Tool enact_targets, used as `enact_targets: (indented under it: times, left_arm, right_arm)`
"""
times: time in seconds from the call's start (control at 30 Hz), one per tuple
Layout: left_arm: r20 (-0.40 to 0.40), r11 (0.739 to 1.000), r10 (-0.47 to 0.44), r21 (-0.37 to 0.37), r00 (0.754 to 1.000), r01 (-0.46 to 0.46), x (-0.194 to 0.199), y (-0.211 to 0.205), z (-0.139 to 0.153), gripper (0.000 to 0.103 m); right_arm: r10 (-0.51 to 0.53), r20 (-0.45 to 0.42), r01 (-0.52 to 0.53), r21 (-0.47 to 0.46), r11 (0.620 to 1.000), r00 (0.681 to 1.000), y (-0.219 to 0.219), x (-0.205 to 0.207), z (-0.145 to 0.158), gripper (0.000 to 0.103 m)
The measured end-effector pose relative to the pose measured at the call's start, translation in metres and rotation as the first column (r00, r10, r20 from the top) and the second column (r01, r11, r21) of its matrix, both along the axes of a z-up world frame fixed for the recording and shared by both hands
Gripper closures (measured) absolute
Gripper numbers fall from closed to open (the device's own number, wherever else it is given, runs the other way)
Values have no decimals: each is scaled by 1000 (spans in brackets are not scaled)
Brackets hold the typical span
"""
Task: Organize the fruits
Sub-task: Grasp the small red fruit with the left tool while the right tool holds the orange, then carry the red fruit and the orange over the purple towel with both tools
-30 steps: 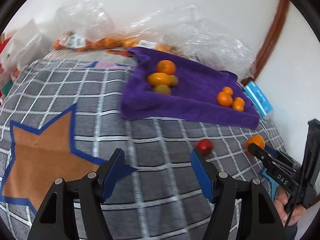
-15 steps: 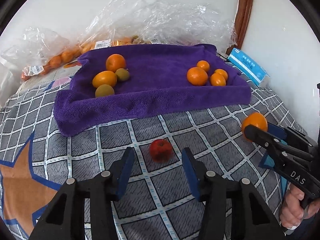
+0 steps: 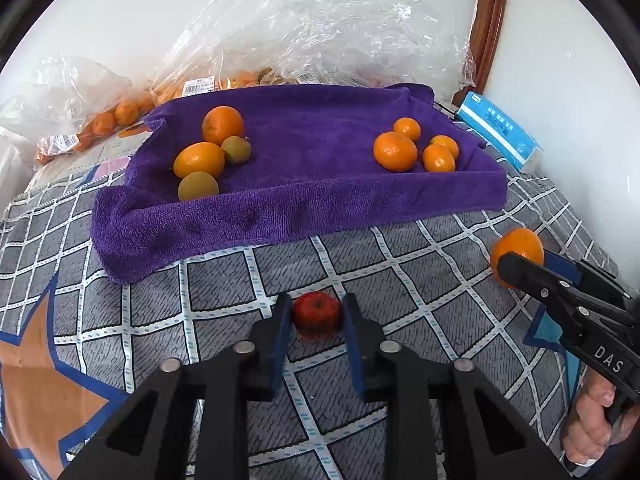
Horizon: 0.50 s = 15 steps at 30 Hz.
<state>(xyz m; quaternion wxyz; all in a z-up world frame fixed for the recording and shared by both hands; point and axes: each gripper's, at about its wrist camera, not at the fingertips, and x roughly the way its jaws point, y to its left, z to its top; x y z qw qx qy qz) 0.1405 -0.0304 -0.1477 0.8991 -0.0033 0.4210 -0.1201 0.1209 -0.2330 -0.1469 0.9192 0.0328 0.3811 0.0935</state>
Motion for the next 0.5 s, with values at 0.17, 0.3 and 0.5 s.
enact_targets:
  times: [0.17,0.3,0.5]
  left_arm:
    - [-12,999,22,-35,1000,-23,-1,6,1,79]
    - [-11,997,55,-60,998,-55,-10,12,4,79]
    - [-33,993,100,-65,994,-102,-22,29,3,79]
  right_arm:
    - [-8,-4,8,-4,1000,1000,0,0,-1,59]
    - [3,4,-3,2,1000,1000,0,-1,0,59]
    - [19,-3,-19,-18,1000,1000,5,0,-1,59]
